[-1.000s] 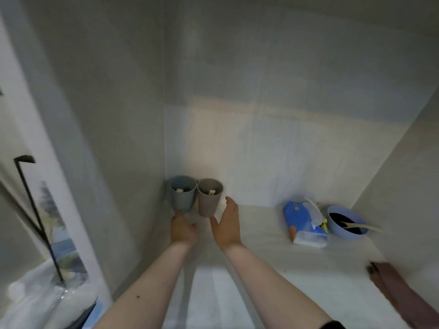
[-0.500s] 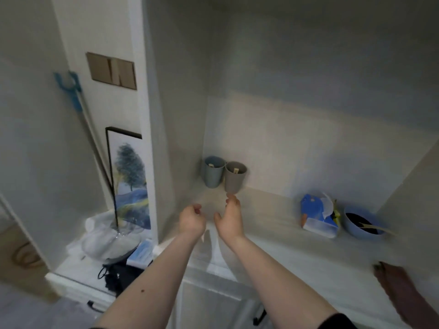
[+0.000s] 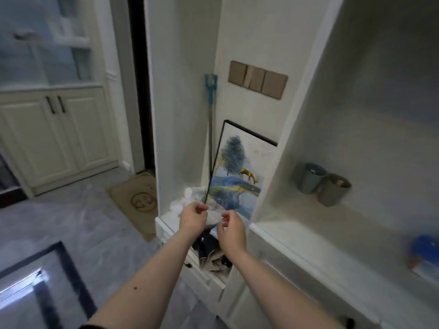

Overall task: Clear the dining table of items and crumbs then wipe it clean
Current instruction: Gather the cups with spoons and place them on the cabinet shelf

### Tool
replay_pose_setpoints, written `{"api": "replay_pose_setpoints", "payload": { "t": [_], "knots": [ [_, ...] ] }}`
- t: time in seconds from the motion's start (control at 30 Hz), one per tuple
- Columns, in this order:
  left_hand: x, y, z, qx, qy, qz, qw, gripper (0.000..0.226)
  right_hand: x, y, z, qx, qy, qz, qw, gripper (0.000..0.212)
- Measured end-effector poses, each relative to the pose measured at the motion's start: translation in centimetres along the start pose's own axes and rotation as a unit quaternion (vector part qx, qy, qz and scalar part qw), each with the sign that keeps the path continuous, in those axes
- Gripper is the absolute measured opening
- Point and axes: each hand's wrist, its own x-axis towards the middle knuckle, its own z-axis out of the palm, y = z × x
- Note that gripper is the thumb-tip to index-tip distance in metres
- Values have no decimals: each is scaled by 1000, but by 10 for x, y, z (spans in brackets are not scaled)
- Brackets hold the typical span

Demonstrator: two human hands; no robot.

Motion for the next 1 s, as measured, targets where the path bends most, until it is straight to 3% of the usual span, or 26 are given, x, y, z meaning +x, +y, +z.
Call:
{"api": "replay_pose_setpoints", "payload": {
  "t": [0.33, 0.53, 0.77, 1.0],
  "knots": [
    [61, -76, -294, -2, 198, -51, 979, 13, 13, -199, 226, 27, -148, -119, 981, 21],
    [78, -108, -431, -32, 272, -86, 958, 19, -4, -300, 336, 25, -232, -183, 955, 17],
    [101, -165, -581, -75, 383, -116, 913, 14, -28, -409, 487, 27, -351, -239, 905, 19],
    [140, -209, -745, -94, 508, -165, 840, 18, -52, -529, 643, 13, -471, -314, 824, 18]
  ]
}}
